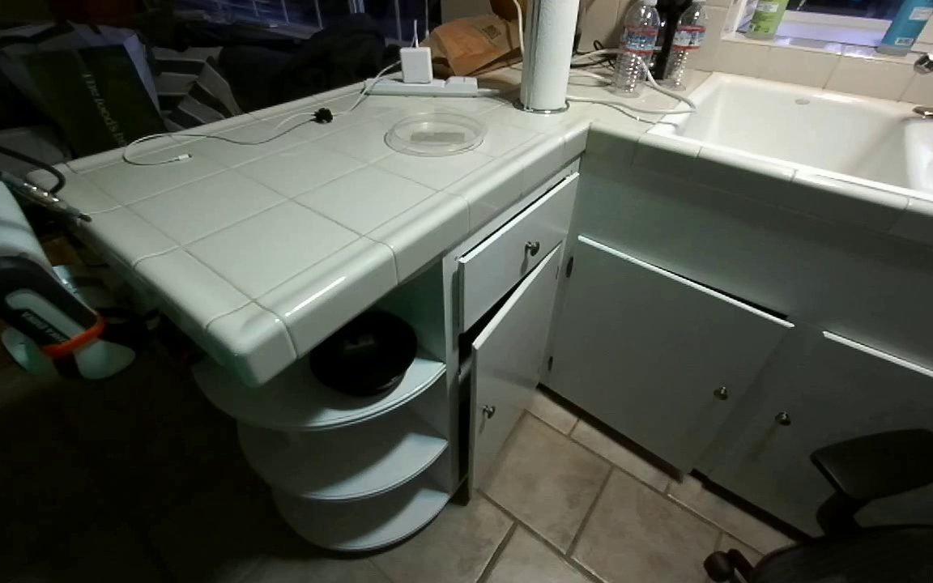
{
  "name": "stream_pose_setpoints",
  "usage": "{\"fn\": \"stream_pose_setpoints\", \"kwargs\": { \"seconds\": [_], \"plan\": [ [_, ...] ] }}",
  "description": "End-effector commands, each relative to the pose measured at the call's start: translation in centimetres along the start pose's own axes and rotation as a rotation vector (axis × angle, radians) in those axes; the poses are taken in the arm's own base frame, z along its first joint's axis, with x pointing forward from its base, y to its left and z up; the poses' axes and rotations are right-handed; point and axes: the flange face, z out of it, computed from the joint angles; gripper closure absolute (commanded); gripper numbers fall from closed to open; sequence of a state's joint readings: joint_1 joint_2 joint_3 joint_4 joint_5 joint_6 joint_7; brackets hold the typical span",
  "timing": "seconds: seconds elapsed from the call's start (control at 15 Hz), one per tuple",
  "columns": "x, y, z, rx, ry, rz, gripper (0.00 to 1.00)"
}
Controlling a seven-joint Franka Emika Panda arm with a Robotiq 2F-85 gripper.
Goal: Pick up the spice bottle from the first left shelf under the kitchen counter and place it on the kitchen counter
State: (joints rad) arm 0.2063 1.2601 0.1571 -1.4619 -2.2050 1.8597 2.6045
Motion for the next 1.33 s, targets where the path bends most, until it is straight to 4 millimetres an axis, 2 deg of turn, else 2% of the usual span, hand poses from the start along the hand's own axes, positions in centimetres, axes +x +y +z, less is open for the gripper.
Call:
{"fn": "stream_pose_setpoints", "kwargs": {
  "seconds": [0.0, 0.4, 1.27],
  "plan": [
    [-0.7, -0.2, 0.3, 0.041, -0.028, 0.030, 0.78],
    [-0.5, -0.3, -0.2, 0.016, -0.060, 0.030, 0.78],
    [0.7, -3.0, -5.8, -0.061, -0.159, 0.071, 0.78]
  ]
}}
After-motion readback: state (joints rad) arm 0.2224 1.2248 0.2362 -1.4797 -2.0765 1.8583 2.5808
